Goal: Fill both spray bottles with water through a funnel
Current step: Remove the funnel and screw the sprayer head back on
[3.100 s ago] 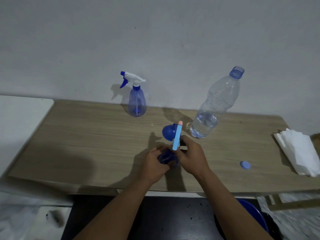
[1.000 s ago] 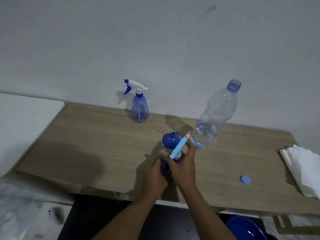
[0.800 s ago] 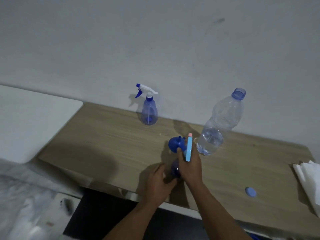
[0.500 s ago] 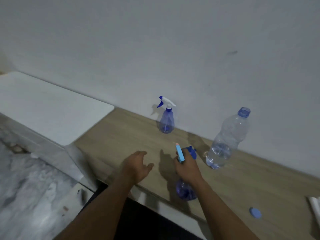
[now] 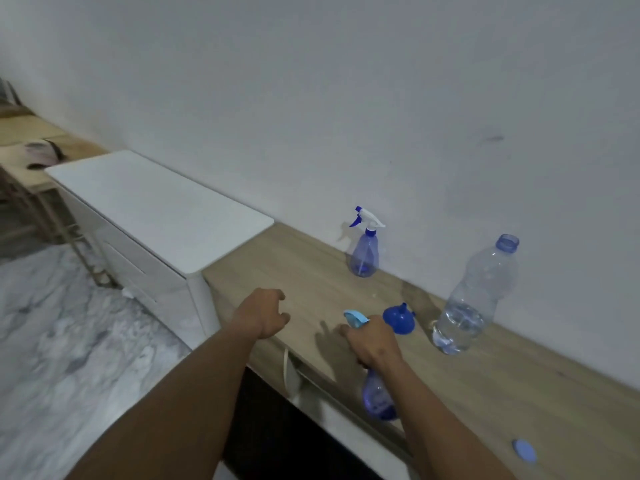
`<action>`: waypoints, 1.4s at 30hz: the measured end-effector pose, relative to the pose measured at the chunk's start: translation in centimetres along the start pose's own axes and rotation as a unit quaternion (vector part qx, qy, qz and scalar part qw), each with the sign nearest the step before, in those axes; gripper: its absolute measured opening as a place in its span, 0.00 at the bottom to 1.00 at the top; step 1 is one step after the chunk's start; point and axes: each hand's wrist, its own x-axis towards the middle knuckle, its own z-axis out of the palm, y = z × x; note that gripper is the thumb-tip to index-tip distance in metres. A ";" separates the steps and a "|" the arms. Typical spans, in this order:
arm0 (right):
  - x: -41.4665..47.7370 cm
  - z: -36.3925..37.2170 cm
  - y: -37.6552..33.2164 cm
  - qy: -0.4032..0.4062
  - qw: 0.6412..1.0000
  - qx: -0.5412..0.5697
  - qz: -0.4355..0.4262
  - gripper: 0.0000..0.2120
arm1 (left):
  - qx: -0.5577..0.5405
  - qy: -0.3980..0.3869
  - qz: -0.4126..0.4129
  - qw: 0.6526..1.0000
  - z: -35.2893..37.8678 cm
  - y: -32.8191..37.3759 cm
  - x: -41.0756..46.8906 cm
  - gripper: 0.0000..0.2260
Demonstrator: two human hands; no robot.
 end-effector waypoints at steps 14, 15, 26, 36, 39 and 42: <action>-1.6 -0.9 -0.5 -0.002 0.999 -0.040 -0.016 0.13 | -0.008 0.003 -0.021 1.000 -1.2 0.0 -1.6 0.26; -1.7 -0.9 -0.3 -0.001 0.999 -0.036 -0.015 0.13 | -0.008 0.004 -0.022 1.000 -1.3 0.0 -1.7 0.26; -1.8 -2.9 -2.2 0.006 0.996 0.074 -0.048 0.17 | -0.014 0.007 -0.026 1.000 -1.9 0.5 -2.2 0.26; -1.1 -3.5 -2.4 -0.006 0.996 0.084 -0.034 0.23 | -0.035 0.010 -0.023 0.999 -3.0 1.3 -1.8 0.24; -1.1 -2.7 -1.8 -0.014 0.997 0.071 -0.030 0.25 | -0.036 0.017 -0.028 0.999 -3.2 1.0 -1.9 0.23; -1.3 -2.4 -1.5 -0.007 0.999 0.018 -0.029 0.23 | -0.035 0.019 -0.033 0.999 -3.1 0.7 -2.1 0.23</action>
